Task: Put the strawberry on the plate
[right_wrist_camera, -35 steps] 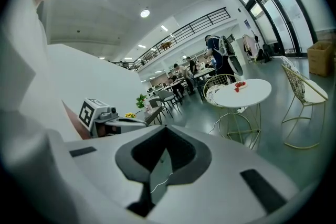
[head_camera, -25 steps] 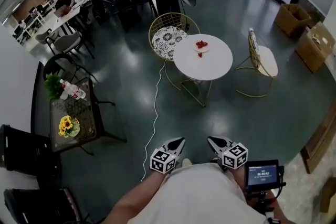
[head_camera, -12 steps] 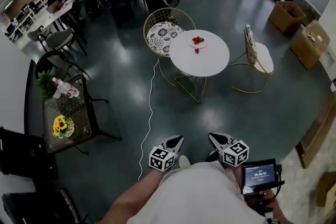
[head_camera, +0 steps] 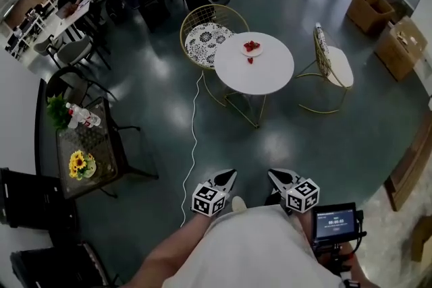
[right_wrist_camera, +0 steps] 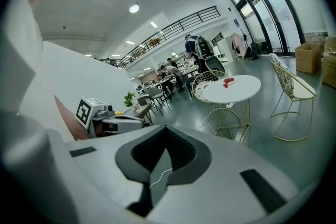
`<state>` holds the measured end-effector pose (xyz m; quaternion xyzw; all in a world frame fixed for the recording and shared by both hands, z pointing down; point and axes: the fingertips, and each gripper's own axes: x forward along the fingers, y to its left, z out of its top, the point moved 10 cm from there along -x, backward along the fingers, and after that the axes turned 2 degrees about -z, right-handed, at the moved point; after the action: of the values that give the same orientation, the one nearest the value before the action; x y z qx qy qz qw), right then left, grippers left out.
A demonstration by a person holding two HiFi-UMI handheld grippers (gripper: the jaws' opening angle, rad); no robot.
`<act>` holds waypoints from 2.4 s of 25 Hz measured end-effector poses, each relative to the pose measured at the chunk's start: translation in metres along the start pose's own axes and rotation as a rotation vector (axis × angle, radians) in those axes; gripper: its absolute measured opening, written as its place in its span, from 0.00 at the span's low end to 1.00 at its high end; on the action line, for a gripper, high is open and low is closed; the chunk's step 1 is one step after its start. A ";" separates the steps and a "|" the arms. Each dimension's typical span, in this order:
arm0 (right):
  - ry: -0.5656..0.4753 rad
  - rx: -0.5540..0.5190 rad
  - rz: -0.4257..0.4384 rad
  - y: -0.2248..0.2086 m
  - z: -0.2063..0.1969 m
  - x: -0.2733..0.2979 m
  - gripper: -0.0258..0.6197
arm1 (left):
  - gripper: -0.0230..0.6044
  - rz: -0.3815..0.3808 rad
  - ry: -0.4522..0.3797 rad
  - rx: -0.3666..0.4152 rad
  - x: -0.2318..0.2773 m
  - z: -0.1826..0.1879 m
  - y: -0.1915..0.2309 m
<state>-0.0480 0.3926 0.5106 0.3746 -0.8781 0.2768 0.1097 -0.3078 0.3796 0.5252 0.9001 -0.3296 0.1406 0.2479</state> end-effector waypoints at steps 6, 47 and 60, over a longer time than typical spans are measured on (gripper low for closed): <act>-0.004 0.003 0.022 -0.036 0.016 0.003 0.05 | 0.04 0.019 0.007 0.013 0.027 0.018 -0.006; -0.011 0.028 0.153 -0.315 0.105 -0.027 0.05 | 0.04 0.175 0.020 0.003 0.277 0.130 -0.042; 0.017 0.011 0.066 -0.322 0.125 -0.019 0.05 | 0.04 0.083 0.003 0.049 0.305 0.170 -0.005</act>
<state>0.1983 0.1506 0.5304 0.3438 -0.8875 0.2880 0.1058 -0.0627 0.1317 0.5082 0.8913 -0.3627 0.1600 0.2203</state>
